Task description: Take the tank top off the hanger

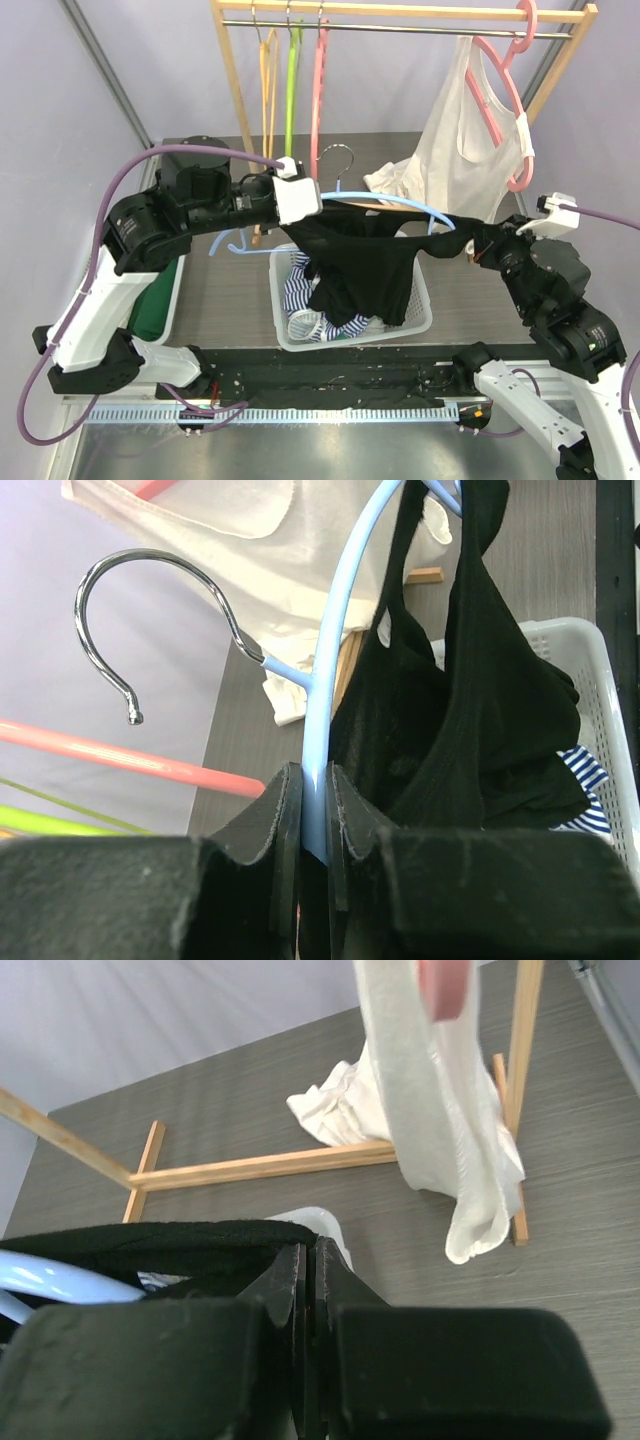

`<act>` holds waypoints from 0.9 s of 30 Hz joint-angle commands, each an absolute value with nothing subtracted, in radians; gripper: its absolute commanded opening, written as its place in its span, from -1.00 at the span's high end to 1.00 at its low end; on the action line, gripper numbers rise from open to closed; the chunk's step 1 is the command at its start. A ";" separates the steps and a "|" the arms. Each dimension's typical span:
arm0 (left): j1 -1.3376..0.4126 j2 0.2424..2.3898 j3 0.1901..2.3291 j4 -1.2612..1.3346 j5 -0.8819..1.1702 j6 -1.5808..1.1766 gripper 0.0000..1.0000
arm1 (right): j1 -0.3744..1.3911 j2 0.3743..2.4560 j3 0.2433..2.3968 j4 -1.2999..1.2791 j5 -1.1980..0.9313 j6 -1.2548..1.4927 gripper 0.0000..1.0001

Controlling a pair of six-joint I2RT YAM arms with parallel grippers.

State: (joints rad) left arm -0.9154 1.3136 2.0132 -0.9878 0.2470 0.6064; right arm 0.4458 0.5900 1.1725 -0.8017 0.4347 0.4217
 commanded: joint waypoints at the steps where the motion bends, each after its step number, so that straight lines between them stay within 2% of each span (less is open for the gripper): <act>1: -0.914 1.310 2.106 -0.924 0.241 0.600 1.00 | 0.443 0.571 1.118 -0.784 0.351 0.426 0.98; 7: -0.914 1.318 2.109 -0.887 0.184 0.647 0.99 | 0.443 0.554 1.074 -0.755 0.229 0.451 0.97; 17: -0.931 1.276 2.007 -0.917 0.114 0.837 1.00 | 0.443 0.554 1.224 -0.867 0.331 0.359 0.98; 23: -0.931 1.295 2.052 -0.907 0.147 0.755 1.00 | 0.443 0.572 1.140 -0.801 0.212 0.409 0.98; 24: -0.933 1.299 2.072 -0.904 0.150 0.740 0.99 | 0.443 0.578 1.118 -0.783 0.146 0.413 0.84; 25: -0.933 1.305 2.082 -0.904 0.153 0.735 0.99 | 0.442 0.584 1.089 -0.775 0.109 0.413 0.22; 27: -0.933 1.315 2.104 -0.900 0.161 0.726 1.00 | 0.443 0.620 1.091 -0.787 0.068 0.405 -0.05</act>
